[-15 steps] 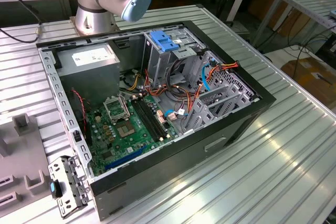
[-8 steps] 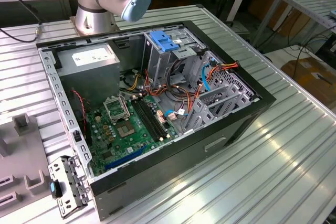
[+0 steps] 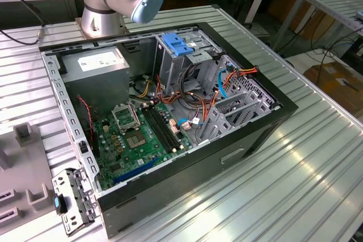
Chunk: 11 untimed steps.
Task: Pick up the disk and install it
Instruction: 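Pick up the disk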
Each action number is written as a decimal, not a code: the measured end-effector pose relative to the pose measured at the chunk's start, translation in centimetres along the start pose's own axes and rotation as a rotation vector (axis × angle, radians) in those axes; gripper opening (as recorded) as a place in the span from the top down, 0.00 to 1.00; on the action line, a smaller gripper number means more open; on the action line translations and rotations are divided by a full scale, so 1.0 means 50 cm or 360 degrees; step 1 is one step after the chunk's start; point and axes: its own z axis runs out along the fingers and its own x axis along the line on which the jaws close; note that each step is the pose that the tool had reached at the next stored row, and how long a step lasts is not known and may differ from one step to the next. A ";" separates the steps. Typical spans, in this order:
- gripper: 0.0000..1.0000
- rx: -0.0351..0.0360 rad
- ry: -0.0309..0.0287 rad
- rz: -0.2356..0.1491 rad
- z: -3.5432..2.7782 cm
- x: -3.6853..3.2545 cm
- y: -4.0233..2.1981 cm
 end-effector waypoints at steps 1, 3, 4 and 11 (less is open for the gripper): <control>0.63 0.0000 0.00000 0.0000 -0.002 0.000 0.000; 0.63 0.0000 0.00000 0.0000 -0.005 0.000 0.000; 0.63 0.0000 -0.00001 0.0000 -0.005 0.000 0.000; 0.63 0.0000 0.00000 0.0000 -0.012 0.000 0.000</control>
